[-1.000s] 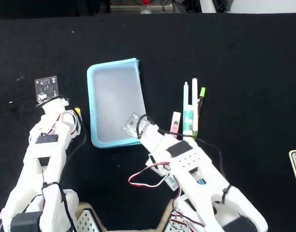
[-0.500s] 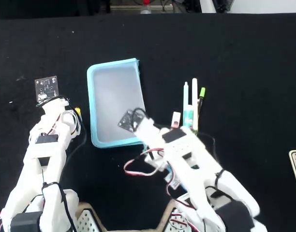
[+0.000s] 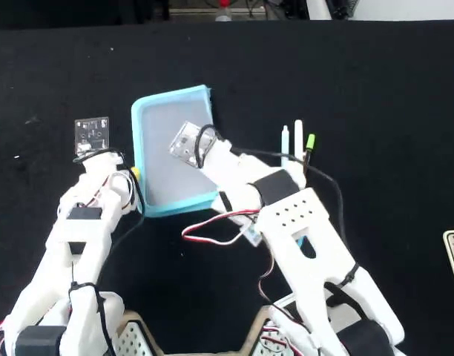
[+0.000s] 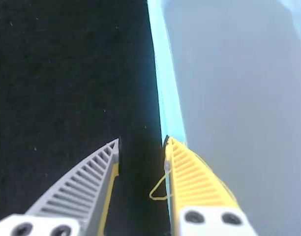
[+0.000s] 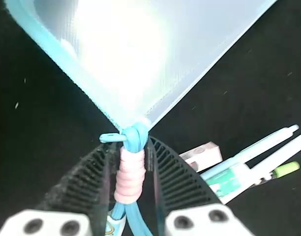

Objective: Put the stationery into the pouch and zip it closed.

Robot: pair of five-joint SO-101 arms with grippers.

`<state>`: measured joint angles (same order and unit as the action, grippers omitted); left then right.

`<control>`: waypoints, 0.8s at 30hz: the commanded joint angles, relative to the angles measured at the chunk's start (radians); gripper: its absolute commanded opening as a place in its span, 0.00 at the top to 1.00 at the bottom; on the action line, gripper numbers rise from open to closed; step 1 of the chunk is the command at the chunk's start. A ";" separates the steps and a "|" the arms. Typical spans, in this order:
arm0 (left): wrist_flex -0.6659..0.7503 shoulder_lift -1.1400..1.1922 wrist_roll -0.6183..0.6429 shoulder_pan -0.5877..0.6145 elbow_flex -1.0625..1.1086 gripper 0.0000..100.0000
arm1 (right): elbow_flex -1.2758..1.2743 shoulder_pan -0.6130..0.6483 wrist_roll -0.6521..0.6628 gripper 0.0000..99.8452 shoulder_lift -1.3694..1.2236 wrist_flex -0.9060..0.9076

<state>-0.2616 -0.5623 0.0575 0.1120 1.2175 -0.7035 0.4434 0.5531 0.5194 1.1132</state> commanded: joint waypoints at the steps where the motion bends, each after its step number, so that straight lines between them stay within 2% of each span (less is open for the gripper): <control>1: 0.011 -0.005 -0.012 -0.061 0.002 0.84 | 0.136 0.002 0.008 0.99 0.045 0.000; 7: 0.011 -0.005 -0.160 -0.137 0.035 0.84 | 0.260 0.003 0.000 0.99 0.041 -0.002; 14: 0.011 -0.015 -0.155 -0.143 0.038 0.84 | 0.346 0.071 -0.003 0.99 0.047 -0.002; 20: 0.009 -0.015 -0.040 -0.143 0.030 0.84 | 0.389 0.140 -0.158 0.99 0.048 -0.043; 24: 0.009 -0.015 -0.031 -0.145 0.030 0.84 | 0.386 0.144 -0.192 0.99 0.048 -0.117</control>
<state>-0.2616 -0.5623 0.0069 -0.0215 1.2620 -0.3782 0.5754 0.3966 0.5194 1.0733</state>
